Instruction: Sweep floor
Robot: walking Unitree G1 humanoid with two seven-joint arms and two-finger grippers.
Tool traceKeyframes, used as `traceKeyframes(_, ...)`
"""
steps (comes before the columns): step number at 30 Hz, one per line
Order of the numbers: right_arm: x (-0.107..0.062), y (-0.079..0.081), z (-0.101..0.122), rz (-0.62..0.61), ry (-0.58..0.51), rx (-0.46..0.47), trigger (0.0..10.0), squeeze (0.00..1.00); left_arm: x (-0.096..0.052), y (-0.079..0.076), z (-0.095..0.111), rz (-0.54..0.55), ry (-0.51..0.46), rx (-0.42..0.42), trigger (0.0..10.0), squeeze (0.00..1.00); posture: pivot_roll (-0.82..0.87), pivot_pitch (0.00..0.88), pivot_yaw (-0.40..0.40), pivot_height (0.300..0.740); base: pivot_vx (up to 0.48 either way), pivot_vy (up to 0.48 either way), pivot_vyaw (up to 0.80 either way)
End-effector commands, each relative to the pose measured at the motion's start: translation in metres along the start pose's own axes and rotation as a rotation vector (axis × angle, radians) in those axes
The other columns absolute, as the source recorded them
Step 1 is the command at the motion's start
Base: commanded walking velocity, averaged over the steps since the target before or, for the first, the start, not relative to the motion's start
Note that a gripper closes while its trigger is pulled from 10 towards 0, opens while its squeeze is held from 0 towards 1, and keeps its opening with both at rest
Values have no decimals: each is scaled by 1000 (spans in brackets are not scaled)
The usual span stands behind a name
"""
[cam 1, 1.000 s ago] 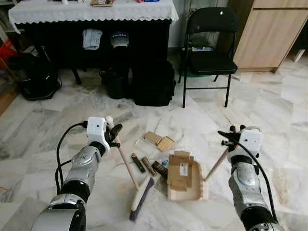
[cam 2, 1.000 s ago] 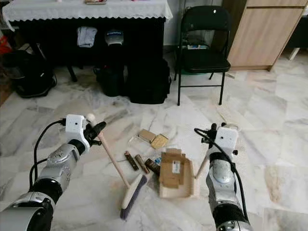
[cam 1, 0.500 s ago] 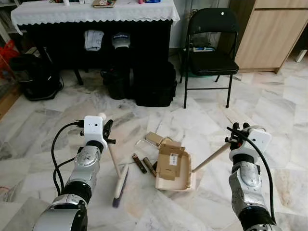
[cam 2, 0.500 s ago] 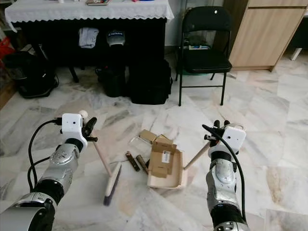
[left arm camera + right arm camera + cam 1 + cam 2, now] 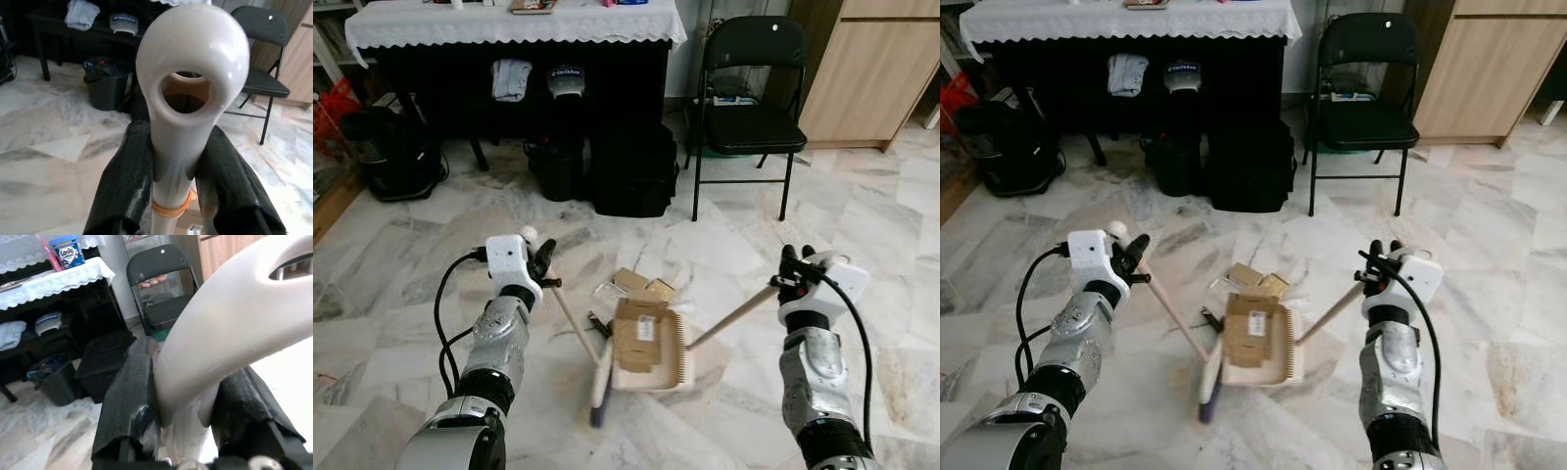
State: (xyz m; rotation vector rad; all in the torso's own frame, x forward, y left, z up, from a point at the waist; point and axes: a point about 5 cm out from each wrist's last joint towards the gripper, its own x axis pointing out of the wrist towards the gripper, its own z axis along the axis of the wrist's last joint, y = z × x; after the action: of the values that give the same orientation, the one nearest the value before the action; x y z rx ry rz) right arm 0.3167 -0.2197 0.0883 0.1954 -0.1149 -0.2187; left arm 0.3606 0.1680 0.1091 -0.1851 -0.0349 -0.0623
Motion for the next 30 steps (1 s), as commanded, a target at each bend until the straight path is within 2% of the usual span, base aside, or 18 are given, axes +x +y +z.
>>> traceKeyframes(1, 3, 11, 8, 46, -43, 37, 10000, 0, 10, -5, 22, -21, -77, 33, 10000, 0, -83, 0, 44, 740, 0, 0, 0)
traceKeyframes(3, 4, 12, 8, 51, -42, 37, 10000, 0, 10, -2, 21, -14, -61, 78, 10000, 0, -87, 0, 44, 740, 0, 0, 0)
traceKeyframes(12, 6, 10, 10, 57, -47, 27, 10000, 0, 10, 2, 26, 5, -85, 40, 10000, 0, -83, 0, 47, 740, 0, 0, 0)
traceKeyframes(13, 6, 10, 10, 57, -48, 26, 10000, 0, 10, 2, 26, 4, -88, 33, 10000, 0, -82, 0, 47, 740, 0, 0, 0)
traceKeyframes(15, 8, 9, 12, 55, -54, 27, 10000, 0, 12, 0, 30, -2, -112, -58, 10000, 0, -84, 0, 50, 740, 0, 0, 0)
traceKeyframes(20, 9, 9, 12, 55, -57, 28, 10000, 0, 14, -3, 35, -25, -130, -131, 10000, 0, -84, 0, 53, 740, 0, 0, 0)
traceKeyframes(21, 9, 9, 13, 54, -58, 28, 10000, 0, 16, -6, 36, -56, -122, -155, 10000, 0, -82, 0, 54, 740, 0, 0, 0)
traceKeyframes(26, 11, 6, 13, 48, -56, 25, 10000, 0, 18, -12, 39, -134, -109, -176, 10000, 0, -78, 0, 56, 740, 0, 0, 0)
traceKeyframes(30, 11, 5, 13, 43, -58, 25, 10000, 0, 18, -9, 40, -103, -115, -143, 10000, 0, -79, 0, 56, 740, 0, 0, 0)
